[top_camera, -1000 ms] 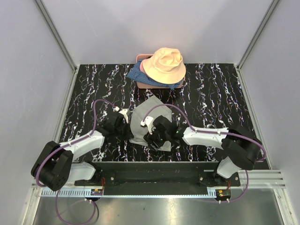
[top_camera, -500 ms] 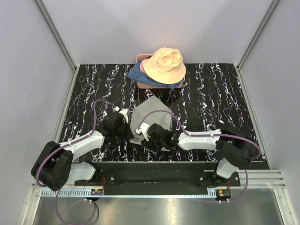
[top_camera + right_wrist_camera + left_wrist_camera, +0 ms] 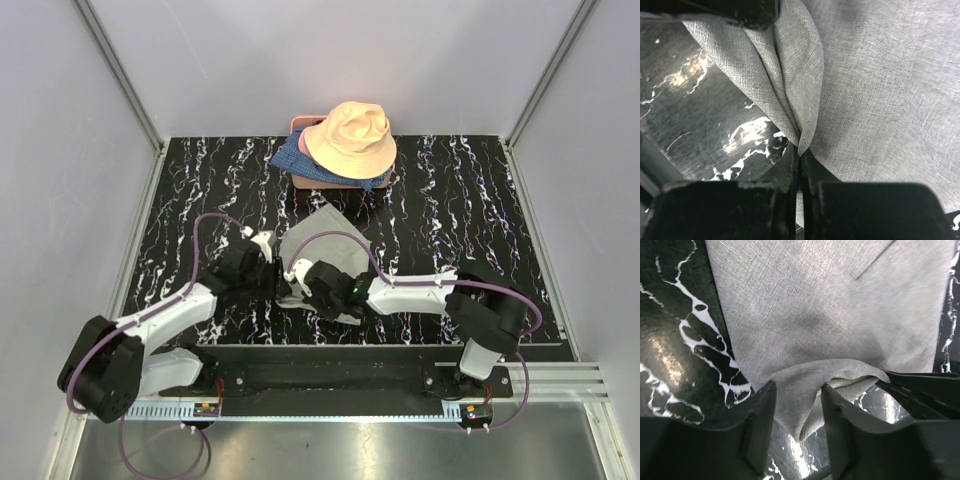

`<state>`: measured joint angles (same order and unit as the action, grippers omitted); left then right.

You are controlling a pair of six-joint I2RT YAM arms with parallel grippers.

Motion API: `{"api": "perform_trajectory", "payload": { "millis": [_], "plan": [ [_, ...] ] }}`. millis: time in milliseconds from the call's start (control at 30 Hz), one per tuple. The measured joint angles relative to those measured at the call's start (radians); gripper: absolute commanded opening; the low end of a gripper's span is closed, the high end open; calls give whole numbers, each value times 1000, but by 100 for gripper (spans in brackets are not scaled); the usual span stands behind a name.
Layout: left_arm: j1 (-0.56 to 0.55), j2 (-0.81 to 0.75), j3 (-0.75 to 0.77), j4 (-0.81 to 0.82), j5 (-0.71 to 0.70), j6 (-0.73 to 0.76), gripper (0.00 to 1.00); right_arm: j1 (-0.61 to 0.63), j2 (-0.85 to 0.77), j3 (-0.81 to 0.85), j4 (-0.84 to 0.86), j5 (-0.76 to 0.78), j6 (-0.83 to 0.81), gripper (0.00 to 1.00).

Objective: Fold the napkin, place the utensils inside, and roll it up
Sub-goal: Roll the napkin with the utensil

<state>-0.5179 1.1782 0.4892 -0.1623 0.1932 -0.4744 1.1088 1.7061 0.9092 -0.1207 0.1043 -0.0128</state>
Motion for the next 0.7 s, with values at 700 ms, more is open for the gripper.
{"api": "perform_trajectory", "payload": {
  "millis": [700],
  "plan": [
    [-22, -447, -87, -190, -97, -85, 67, -177, 146, 227, -293, -620, 118, 0]
  ]
}}
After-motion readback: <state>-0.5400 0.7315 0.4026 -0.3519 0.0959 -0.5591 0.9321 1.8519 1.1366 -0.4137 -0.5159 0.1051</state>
